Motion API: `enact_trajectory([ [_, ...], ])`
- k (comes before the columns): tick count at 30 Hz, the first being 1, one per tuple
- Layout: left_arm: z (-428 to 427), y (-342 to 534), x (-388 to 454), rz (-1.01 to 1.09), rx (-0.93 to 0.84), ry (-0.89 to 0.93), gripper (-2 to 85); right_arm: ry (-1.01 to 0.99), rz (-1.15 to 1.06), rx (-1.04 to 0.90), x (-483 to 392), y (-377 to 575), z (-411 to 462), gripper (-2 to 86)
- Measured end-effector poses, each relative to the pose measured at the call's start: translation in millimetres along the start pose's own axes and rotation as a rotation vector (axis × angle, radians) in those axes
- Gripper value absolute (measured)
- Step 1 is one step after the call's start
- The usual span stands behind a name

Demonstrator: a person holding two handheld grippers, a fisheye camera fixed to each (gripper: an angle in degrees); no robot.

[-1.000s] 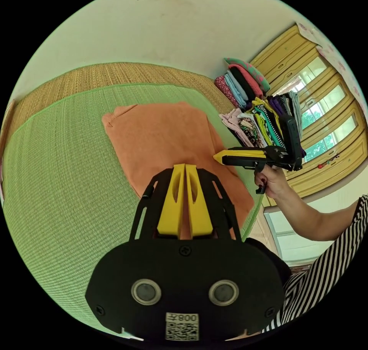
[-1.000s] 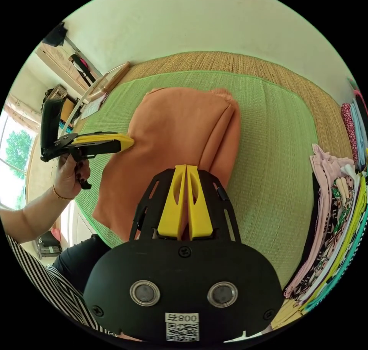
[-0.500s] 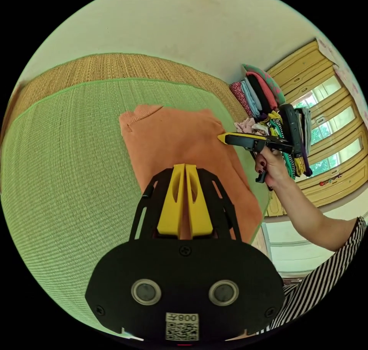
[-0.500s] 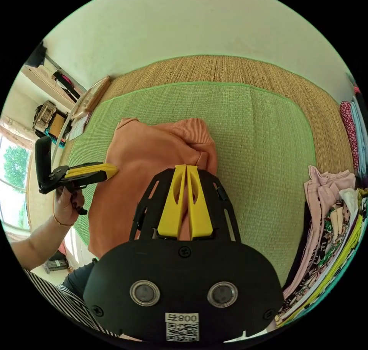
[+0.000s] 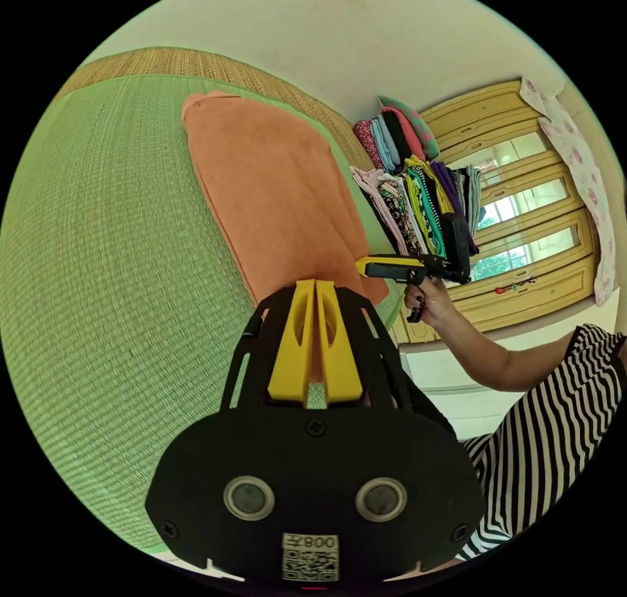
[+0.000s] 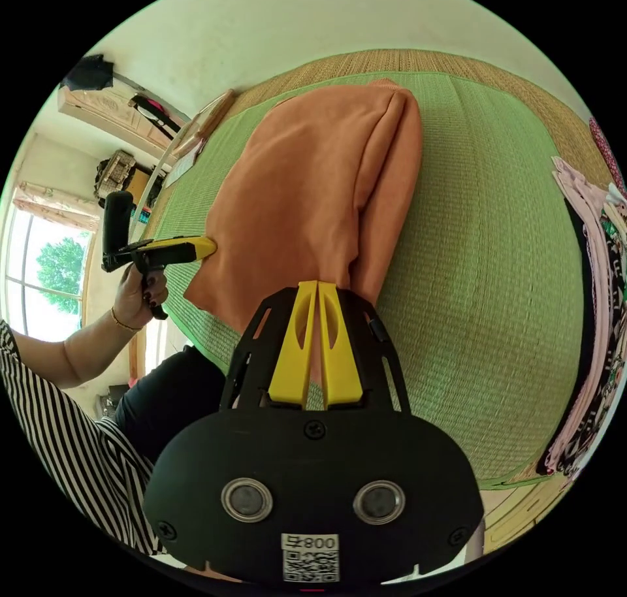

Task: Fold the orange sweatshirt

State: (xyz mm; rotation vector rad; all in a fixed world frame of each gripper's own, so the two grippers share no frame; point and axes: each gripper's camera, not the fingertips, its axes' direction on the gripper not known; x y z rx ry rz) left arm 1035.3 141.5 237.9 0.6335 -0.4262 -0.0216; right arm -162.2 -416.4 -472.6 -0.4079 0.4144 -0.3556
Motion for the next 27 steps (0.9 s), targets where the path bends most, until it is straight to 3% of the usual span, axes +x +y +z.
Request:
enact_trajectory([
  [6,-13.9,18.9,-7.4,0.001,0.014,-0.022,1.8,0.023,0.024,0.039,6.2,35.2,-16.4,0.4],
  [20,26.4,79.7,-115.8,-0.361,0.05,0.391,13.9,-0.336,0.33,0.179,103.9,143.0,-19.6,8.6],
  [27,55.2,81.3,-147.3,-0.416,0.015,0.46,16.0,-0.449,0.4,0.162,135.4,165.5,10.2,10.1],
])
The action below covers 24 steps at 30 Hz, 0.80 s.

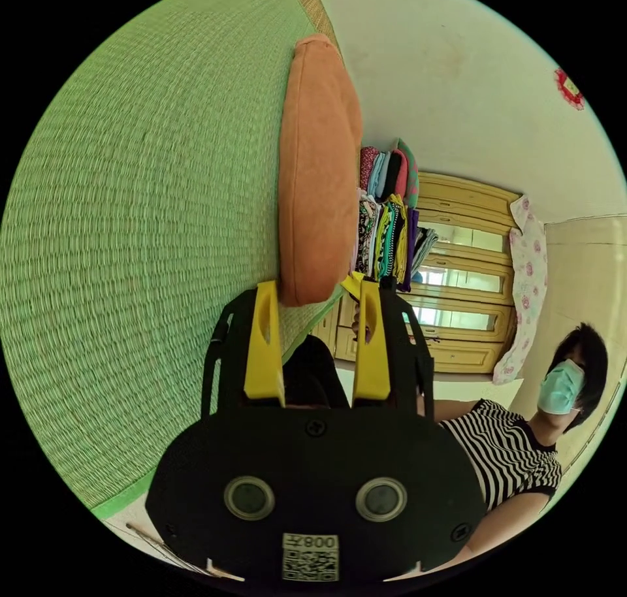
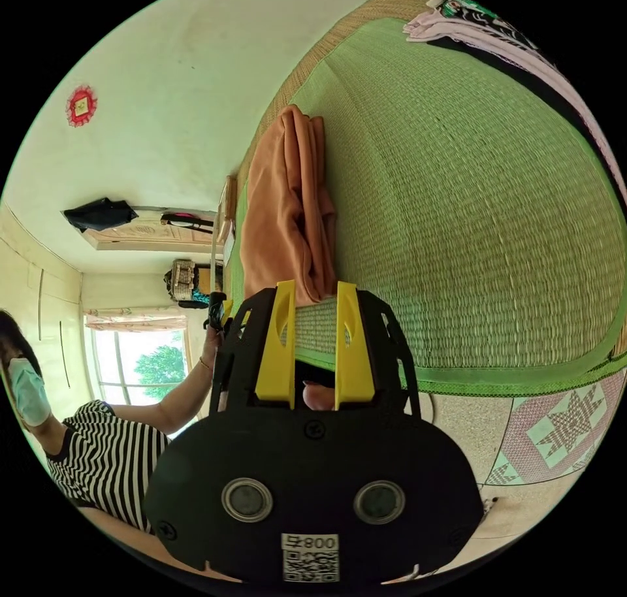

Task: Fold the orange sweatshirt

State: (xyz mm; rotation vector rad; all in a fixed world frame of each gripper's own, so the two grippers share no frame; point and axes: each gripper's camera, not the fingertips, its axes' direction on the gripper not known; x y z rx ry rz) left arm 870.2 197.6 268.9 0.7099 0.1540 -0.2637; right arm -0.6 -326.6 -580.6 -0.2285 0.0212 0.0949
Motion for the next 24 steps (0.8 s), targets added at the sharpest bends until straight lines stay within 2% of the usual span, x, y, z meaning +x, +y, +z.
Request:
enact_trajectory([
  [8,13.7,-12.3,-29.8,-0.016,-0.011,0.046,15.2,-0.01,0.017,-0.068,23.2,0.2,22.7,10.8],
  [24,47.6,-10.9,-67.3,-0.053,-0.055,0.05,9.6,-0.176,0.063,-0.082,59.8,20.5,38.8,7.2],
])
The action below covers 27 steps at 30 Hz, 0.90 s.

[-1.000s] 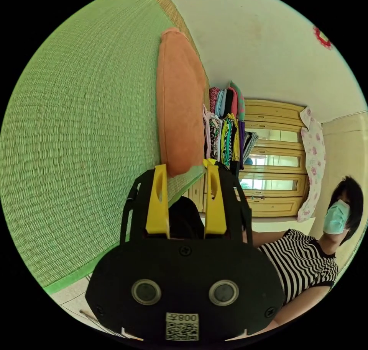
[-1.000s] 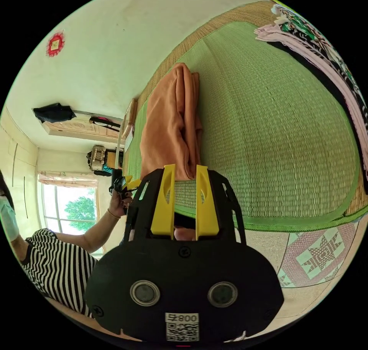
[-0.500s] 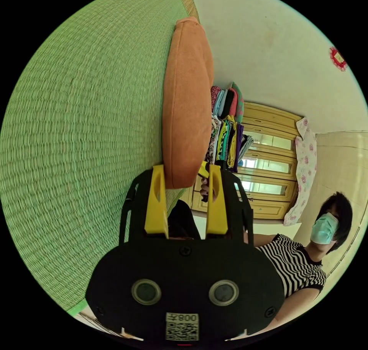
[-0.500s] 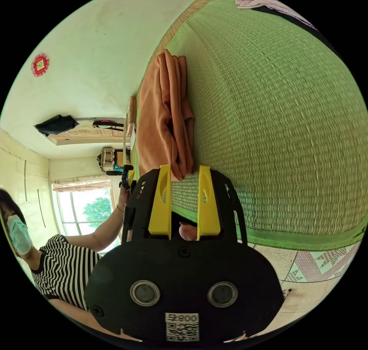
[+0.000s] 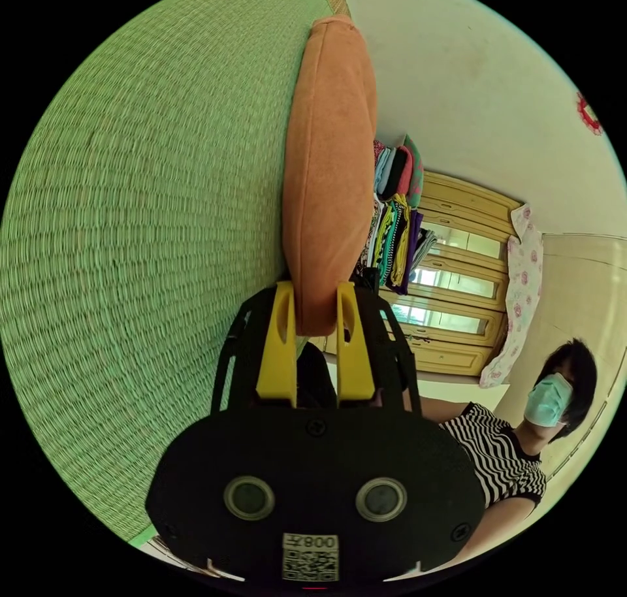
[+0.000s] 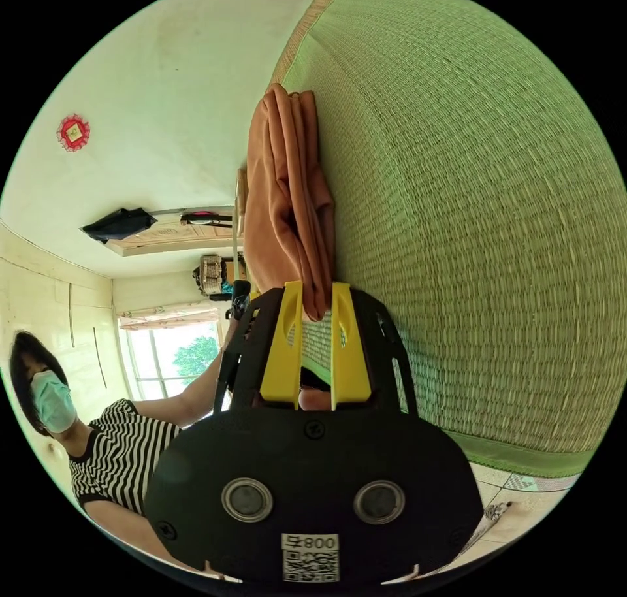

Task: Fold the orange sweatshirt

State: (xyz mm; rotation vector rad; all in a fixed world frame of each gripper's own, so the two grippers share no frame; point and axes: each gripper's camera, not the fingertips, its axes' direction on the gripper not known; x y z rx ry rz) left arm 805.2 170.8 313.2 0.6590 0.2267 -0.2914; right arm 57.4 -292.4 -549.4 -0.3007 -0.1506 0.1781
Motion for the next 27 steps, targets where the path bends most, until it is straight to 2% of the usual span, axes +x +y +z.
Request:
enact_trajectory([
  [11,19.4,33.2,-8.5,0.01,-0.002,-0.046,7.7,-0.017,0.054,0.014,-2.1,42.6,-2.1,5.6],
  [27,41.9,129.6,-19.6,-0.005,-0.045,-0.005,7.6,0.024,0.069,0.006,-39.5,164.1,-16.5,4.3],
])
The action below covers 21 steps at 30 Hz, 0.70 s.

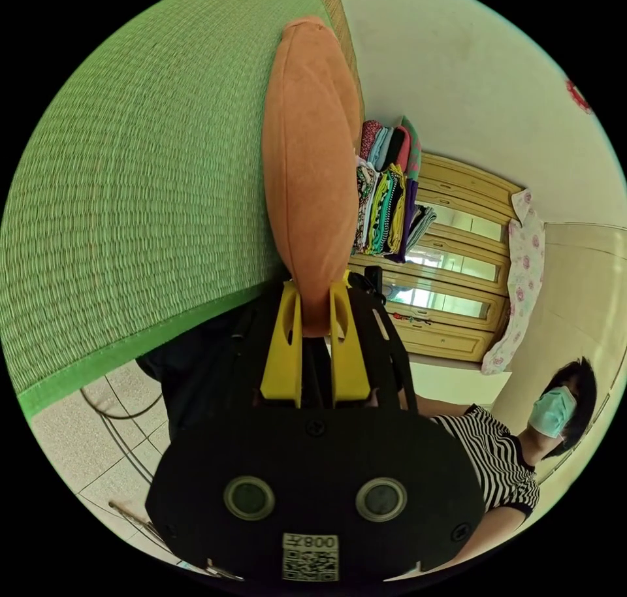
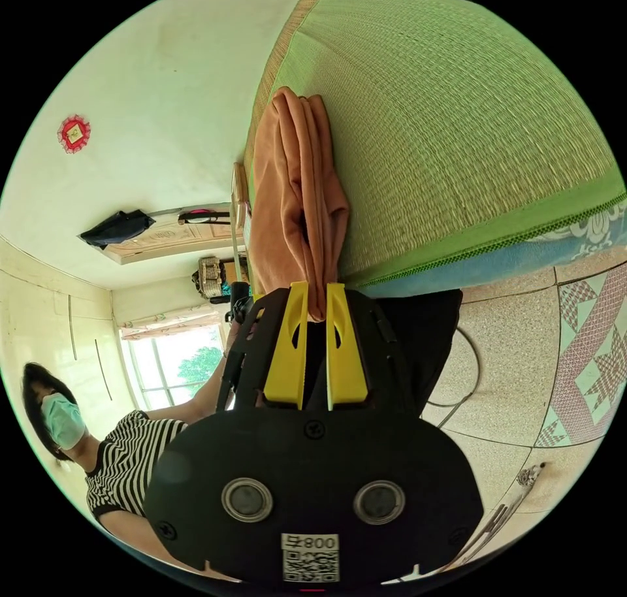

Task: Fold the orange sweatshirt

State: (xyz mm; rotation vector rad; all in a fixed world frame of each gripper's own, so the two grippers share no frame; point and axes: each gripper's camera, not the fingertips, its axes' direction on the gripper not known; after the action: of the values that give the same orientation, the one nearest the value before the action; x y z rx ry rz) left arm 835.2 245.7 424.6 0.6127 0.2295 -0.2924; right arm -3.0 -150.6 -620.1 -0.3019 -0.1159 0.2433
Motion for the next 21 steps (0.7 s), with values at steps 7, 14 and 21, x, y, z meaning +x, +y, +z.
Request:
enact_trajectory([
  [7,5.6,40.2,4.5,0.027,-0.013,0.015,7.6,-0.003,-0.028,0.009,-20.2,48.0,-12.6,3.9],
  [14,13.5,84.5,1.8,0.032,-0.027,0.03,7.6,-0.025,-0.032,0.013,-22.7,92.8,-21.9,3.3],
  [21,18.0,122.2,1.4,0.037,-0.033,0.052,7.5,-0.039,-0.072,0.015,-33.6,135.0,-35.3,3.4],
])
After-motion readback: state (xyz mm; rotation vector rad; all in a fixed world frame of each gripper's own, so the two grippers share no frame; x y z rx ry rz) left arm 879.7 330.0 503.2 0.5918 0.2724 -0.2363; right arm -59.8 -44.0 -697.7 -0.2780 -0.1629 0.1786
